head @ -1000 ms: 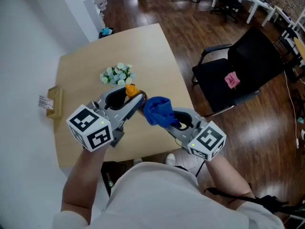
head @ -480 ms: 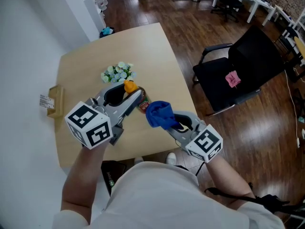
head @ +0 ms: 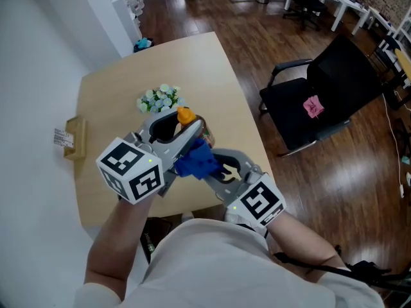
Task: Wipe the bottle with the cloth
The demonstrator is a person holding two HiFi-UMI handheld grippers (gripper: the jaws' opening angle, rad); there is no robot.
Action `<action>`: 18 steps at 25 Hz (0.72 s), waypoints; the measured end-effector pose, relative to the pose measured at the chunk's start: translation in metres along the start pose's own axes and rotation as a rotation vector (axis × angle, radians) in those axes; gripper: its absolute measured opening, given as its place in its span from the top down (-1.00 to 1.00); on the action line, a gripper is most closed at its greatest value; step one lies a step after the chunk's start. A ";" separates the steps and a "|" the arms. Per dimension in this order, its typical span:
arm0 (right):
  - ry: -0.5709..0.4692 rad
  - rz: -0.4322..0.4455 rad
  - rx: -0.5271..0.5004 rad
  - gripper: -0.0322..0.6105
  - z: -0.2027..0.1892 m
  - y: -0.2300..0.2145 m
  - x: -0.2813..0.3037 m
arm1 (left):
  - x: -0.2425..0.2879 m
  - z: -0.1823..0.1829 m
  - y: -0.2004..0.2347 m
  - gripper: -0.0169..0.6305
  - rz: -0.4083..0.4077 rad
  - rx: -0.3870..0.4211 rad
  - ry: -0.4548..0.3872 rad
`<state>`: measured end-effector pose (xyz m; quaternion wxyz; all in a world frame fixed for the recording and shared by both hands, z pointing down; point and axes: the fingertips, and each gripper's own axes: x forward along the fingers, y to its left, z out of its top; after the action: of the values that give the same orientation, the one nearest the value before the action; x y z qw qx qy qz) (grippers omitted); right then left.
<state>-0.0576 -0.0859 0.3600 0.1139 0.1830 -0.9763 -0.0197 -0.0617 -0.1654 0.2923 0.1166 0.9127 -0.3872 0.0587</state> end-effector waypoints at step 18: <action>0.205 -0.036 0.264 0.52 -0.136 -0.026 0.000 | -0.020 0.008 0.000 0.45 -0.020 -0.022 -0.031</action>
<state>-0.0176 -0.1096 0.4908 0.1877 0.2149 -0.9502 0.1254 -0.0752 -0.1534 0.2801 0.1214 0.9159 -0.3805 0.0392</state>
